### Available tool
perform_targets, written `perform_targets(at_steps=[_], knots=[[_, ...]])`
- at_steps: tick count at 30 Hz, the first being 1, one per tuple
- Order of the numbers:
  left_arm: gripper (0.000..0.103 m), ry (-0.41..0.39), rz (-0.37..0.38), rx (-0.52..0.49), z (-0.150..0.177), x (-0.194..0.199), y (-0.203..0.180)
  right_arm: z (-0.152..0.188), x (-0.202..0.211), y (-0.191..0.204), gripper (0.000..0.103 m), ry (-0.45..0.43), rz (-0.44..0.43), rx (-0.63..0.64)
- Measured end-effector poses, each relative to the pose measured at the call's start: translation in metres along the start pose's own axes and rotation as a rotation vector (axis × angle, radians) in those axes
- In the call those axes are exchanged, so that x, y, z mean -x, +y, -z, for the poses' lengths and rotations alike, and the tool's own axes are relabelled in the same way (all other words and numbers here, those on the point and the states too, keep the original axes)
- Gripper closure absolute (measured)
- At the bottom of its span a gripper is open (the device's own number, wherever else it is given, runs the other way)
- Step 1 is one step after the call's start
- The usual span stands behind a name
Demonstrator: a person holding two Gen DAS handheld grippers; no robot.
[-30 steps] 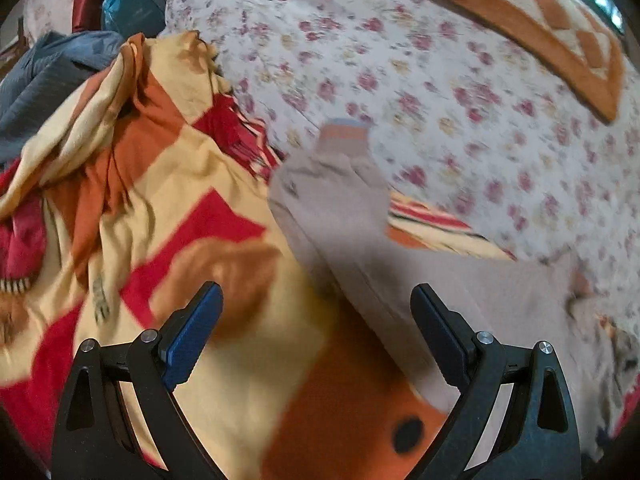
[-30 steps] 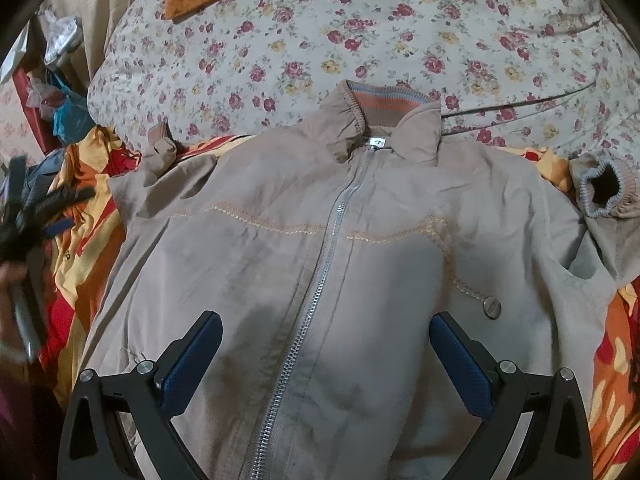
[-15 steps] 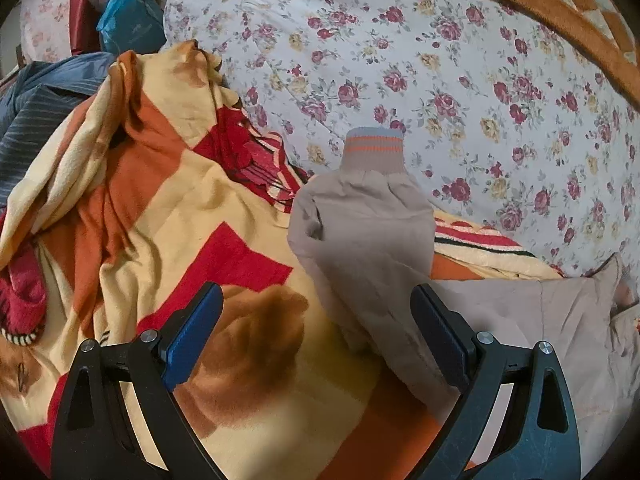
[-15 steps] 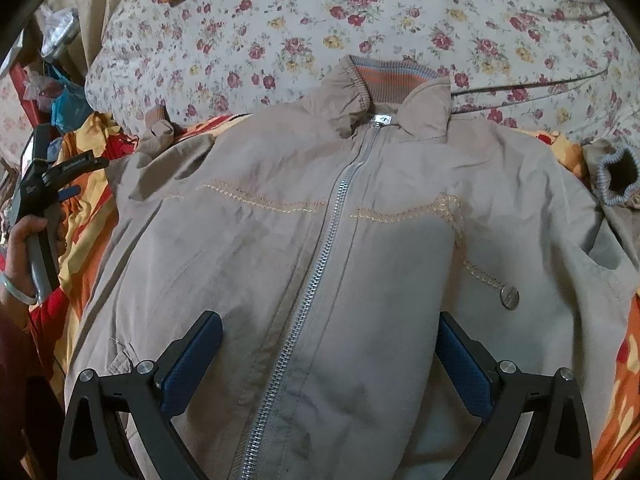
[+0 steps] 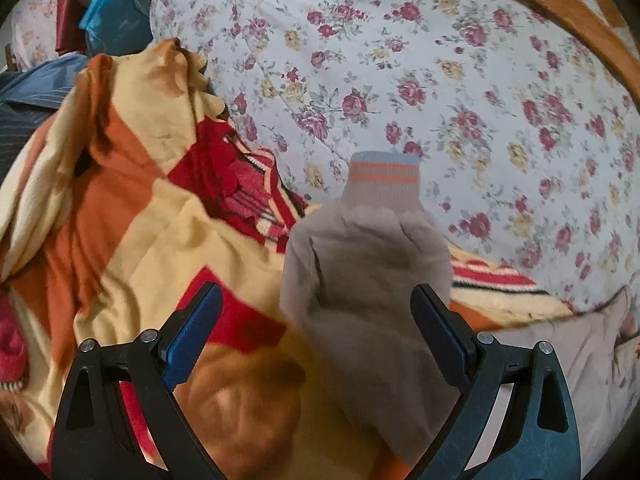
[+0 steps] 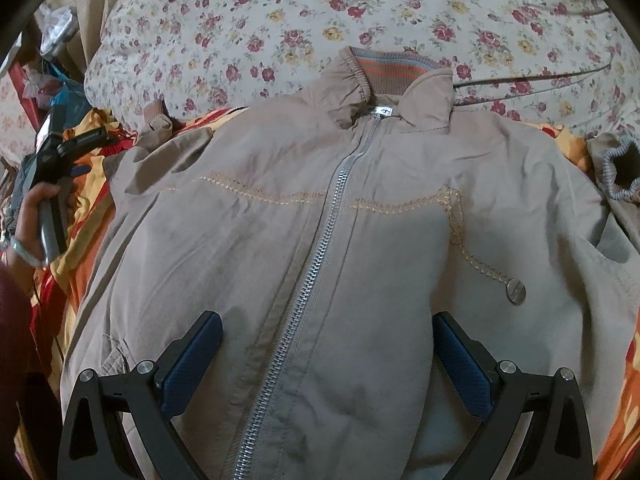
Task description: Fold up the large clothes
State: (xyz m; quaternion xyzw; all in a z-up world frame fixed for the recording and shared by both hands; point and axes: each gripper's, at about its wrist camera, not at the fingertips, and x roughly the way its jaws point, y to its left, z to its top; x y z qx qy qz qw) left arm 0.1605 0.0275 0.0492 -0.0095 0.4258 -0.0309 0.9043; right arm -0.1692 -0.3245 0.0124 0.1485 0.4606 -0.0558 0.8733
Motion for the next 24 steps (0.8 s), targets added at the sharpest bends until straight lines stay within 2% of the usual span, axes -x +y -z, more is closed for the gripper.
perform_targets(at_steps=[3, 8, 12, 14, 15, 16, 17, 18, 20, 24], knots=[[0.008, 0.012, 0.02, -0.005, -0.011, -0.016, 0.002, 0.001, -0.002, 0.001, 0.0, -0.001, 0.006, 0.014], [0.008, 0.072, 0.095, -0.004, -0.027, -0.049, 0.001, 0.001, -0.005, 0.003, 0.0, -0.002, 0.017, 0.037], [0.008, 0.132, 0.078, -0.018, -0.034, -0.077, 0.0, 0.0, -0.007, 0.001, 0.0, -0.008, 0.013, 0.046], [0.025, 0.153, 0.095, -0.034, -0.034, -0.087, -0.002, 0.0, -0.008, 0.0, 0.0, -0.014, 0.011, 0.048], [0.046, 0.174, 0.103, -0.047, -0.033, -0.092, -0.004, -0.001, -0.009, 0.0, 0.0, -0.017, 0.011, 0.049], [0.06, 0.194, 0.091, -0.062, -0.031, -0.096, -0.007, -0.001, -0.009, 0.0, 0.0, -0.02, 0.012, 0.05], [0.069, 0.187, 0.08, -0.071, -0.03, -0.095, -0.008, -0.001, -0.01, 0.0, 0.0, -0.024, 0.014, 0.053], [0.087, 0.176, 0.073, -0.082, -0.03, -0.092, -0.009, -0.001, -0.011, 0.0, 0.0, -0.025, 0.017, 0.056], [0.095, 0.159, 0.079, -0.078, -0.031, -0.08, -0.008, -0.001, -0.011, 0.0, 0.0, -0.029, 0.019, 0.059], [0.097, 0.079, 0.126, -0.069, -0.037, -0.033, -0.004, -0.001, -0.01, 0.0, 0.0, -0.03, 0.016, 0.052]])
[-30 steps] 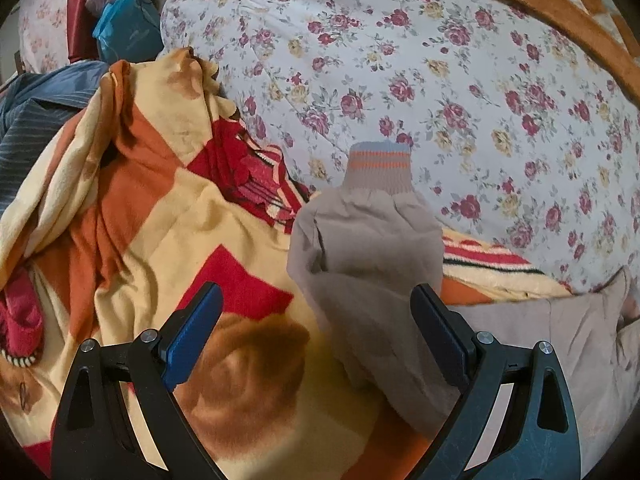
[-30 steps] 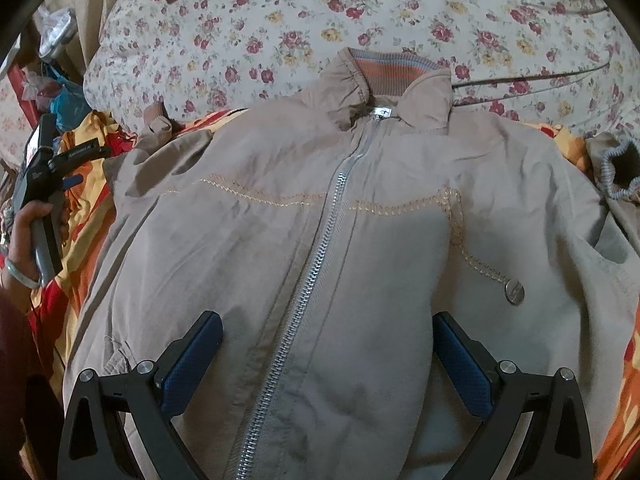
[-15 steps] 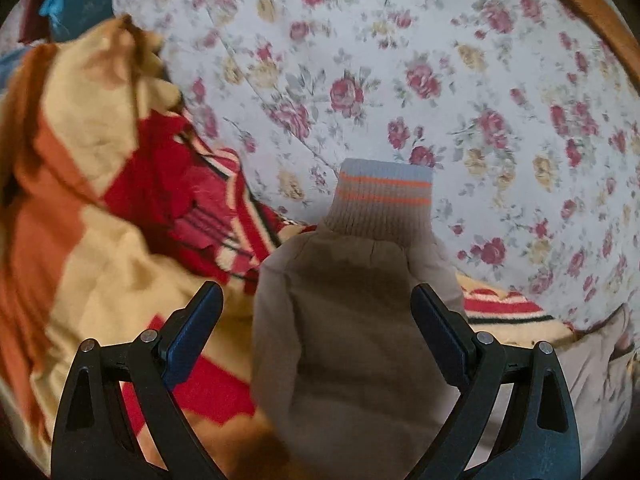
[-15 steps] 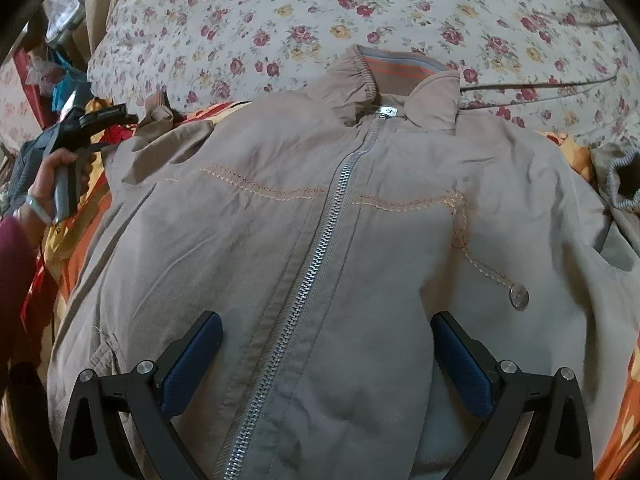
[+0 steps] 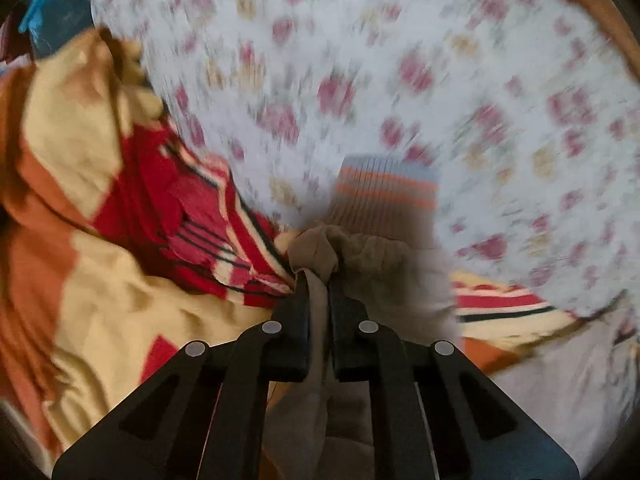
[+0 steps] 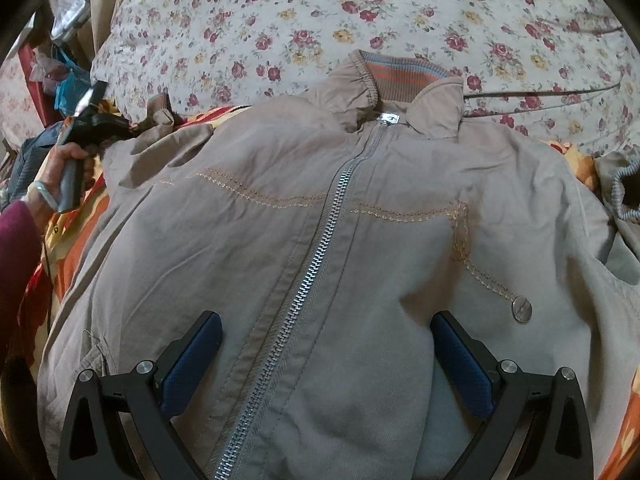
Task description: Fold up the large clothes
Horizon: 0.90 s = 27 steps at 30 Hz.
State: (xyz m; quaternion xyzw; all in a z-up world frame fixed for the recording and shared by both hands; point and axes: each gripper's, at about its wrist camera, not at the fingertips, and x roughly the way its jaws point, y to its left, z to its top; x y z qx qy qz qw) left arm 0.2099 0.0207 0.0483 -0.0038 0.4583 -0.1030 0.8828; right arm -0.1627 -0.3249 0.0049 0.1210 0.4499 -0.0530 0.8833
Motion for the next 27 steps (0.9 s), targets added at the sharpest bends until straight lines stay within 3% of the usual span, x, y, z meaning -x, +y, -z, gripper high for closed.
perform_targets(at_steps=[7, 12, 16, 21, 25, 27], knots=[[0.097, -0.086, 0.137, -0.029, -0.003, 0.11, -0.025, 0.001, 0.008, -0.002, 0.0, 0.0, -0.016, -0.047], [0.099, -0.144, 0.264, -0.135, 0.009, 0.179, -0.084, 0.001, 0.023, -0.008, 0.0, -0.033, -0.039, -0.108], [0.099, -0.169, 0.389, -0.251, 0.033, 0.225, -0.154, -0.001, 0.039, -0.011, 0.0, -0.079, -0.025, -0.117], [0.099, -0.139, 0.469, -0.344, 0.068, 0.237, -0.219, -0.003, 0.057, -0.023, 0.0, -0.128, -0.01, -0.166], [0.097, -0.054, 0.427, -0.308, 0.081, 0.211, -0.221, 0.001, 0.064, -0.032, 0.0, -0.125, -0.016, -0.196], [0.086, -0.024, 0.367, -0.283, 0.087, 0.196, -0.208, 0.002, 0.065, -0.033, 0.0, -0.12, -0.033, -0.203]])
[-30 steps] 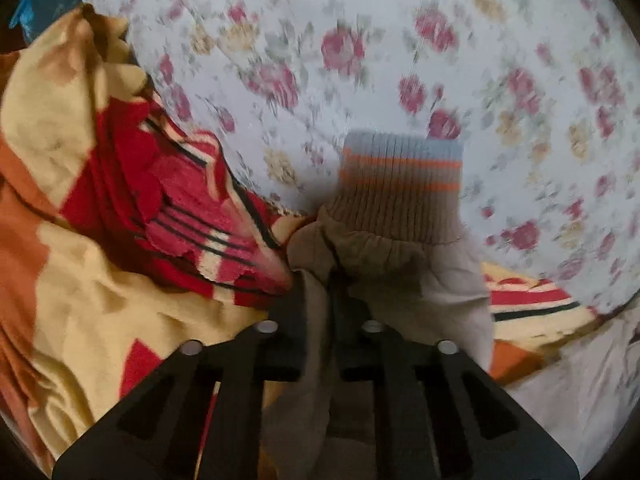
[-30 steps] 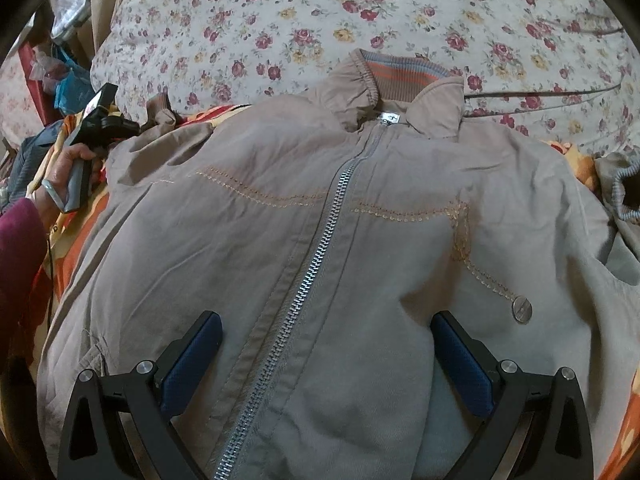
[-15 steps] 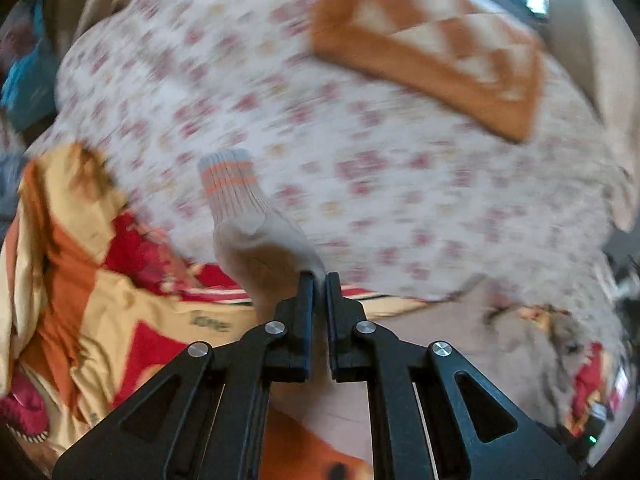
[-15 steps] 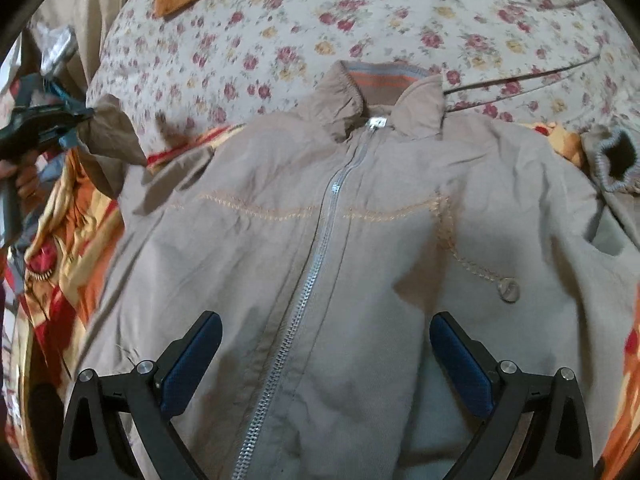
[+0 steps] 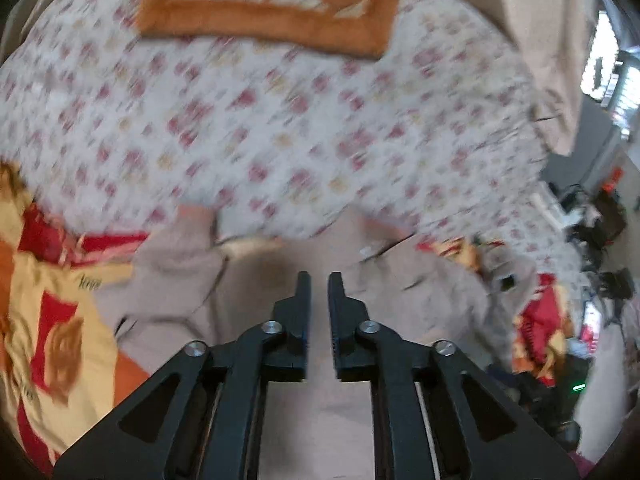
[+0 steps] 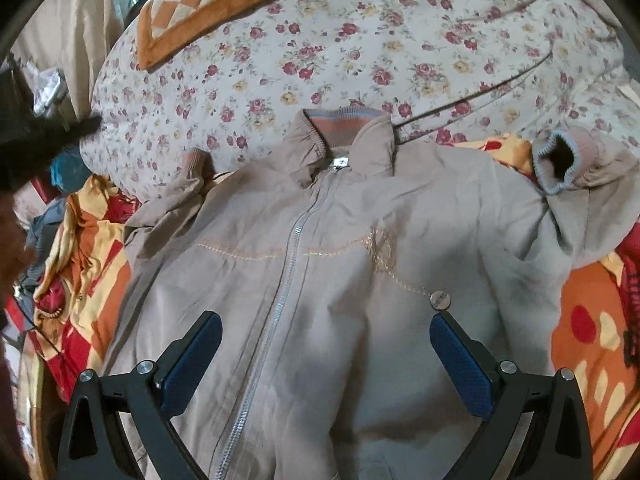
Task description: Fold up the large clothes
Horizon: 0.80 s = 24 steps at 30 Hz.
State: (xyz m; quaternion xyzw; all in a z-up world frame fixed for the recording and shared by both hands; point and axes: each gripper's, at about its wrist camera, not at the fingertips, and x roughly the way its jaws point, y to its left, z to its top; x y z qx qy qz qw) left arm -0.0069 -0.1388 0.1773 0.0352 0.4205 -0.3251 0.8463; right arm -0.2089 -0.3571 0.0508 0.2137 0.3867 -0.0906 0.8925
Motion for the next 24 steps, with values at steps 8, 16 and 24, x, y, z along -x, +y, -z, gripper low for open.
perform_targets(at_steps=[8, 16, 24], knots=[[0.066, 0.083, -0.279, 0.16, 0.078, -0.02, 0.074, -0.007, -0.012, 0.022, 0.0, 0.037, -0.074, 0.061], [0.066, 0.124, -0.387, 0.281, 0.124, -0.055, 0.125, -0.072, -0.056, 0.079, 0.005, 0.048, -0.151, 0.107], [0.066, 0.071, -0.324, 0.33, 0.105, -0.047, 0.129, -0.065, -0.1, 0.107, 0.005, 0.081, -0.143, 0.113]])
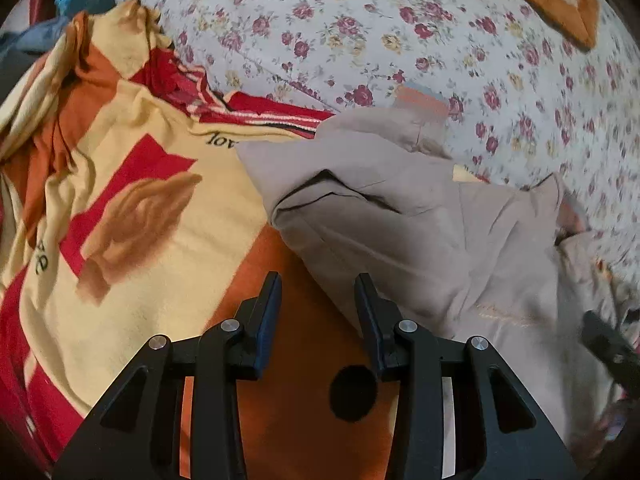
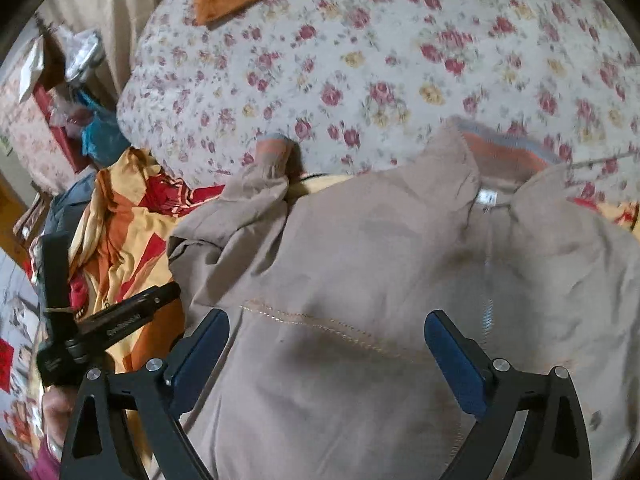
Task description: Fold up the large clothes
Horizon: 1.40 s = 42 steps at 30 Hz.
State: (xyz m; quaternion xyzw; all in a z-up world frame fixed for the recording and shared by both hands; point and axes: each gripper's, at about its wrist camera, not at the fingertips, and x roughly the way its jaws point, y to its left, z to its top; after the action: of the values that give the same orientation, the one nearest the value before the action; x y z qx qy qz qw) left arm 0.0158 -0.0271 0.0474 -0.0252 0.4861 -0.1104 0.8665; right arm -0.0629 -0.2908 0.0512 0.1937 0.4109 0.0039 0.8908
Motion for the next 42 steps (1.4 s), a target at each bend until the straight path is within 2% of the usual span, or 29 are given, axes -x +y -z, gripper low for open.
perform_targets(at_steps=[2, 5, 7, 11, 18, 23, 25, 26, 27, 28, 30, 35, 42], knots=[[0.066, -0.005, -0.009, 0.008, -0.001, 0.005, -0.001, -0.009, -0.01, 0.002, 0.005, 0.008, -0.013, -0.023], [0.066, -0.054, -0.073, 0.012, 0.0, 0.016, 0.005, -0.033, -0.026, 0.013, 0.005, -0.03, -0.021, -0.024], [0.066, -0.082, -0.1, 0.053, -0.001, 0.022, 0.017, -0.05, -0.042, 0.02, 0.007, -0.04, -0.024, -0.019], [0.066, -0.112, -0.073, 0.114, -0.003, 0.033, 0.034, -0.071, -0.074, 0.027, 0.01, -0.02, -0.048, -0.033], [0.066, -0.098, -0.114, 0.113, 0.0, 0.031, 0.038, -0.102, -0.132, 0.05, 0.01, 0.035, -0.081, 0.02], [0.066, -0.086, -0.16, 0.083, 0.005, 0.026, 0.036, -0.112, -0.166, 0.062, 0.011, 0.047, -0.06, 0.033], [0.066, -0.08, -0.169, 0.081, 0.006, 0.025, 0.036, -0.114, -0.176, 0.061, 0.038, 0.049, -0.08, -0.001], [0.066, -0.082, -0.176, 0.079, 0.006, 0.025, 0.037, -0.114, -0.178, 0.061, 0.06, 0.054, -0.092, -0.013], [0.066, -0.086, -0.185, 0.076, 0.007, 0.026, 0.037, -0.114, -0.181, 0.061, 0.069, 0.063, -0.088, -0.019], [0.066, -0.091, -0.193, 0.074, 0.007, 0.026, 0.036, -0.113, -0.179, 0.062, 0.072, 0.057, -0.065, -0.019], [0.066, -0.101, -0.202, 0.071, 0.008, 0.029, 0.036, -0.112, -0.173, 0.063, 0.085, 0.034, -0.055, -0.013], [0.066, -0.127, -0.21, 0.08, 0.012, 0.038, 0.038, -0.115, -0.135, 0.063, 0.094, -0.043, -0.069, 0.001], [0.066, -0.162, -0.189, 0.078, 0.017, 0.049, 0.033, -0.101, -0.048, 0.051, 0.095, -0.141, -0.06, 0.013]])
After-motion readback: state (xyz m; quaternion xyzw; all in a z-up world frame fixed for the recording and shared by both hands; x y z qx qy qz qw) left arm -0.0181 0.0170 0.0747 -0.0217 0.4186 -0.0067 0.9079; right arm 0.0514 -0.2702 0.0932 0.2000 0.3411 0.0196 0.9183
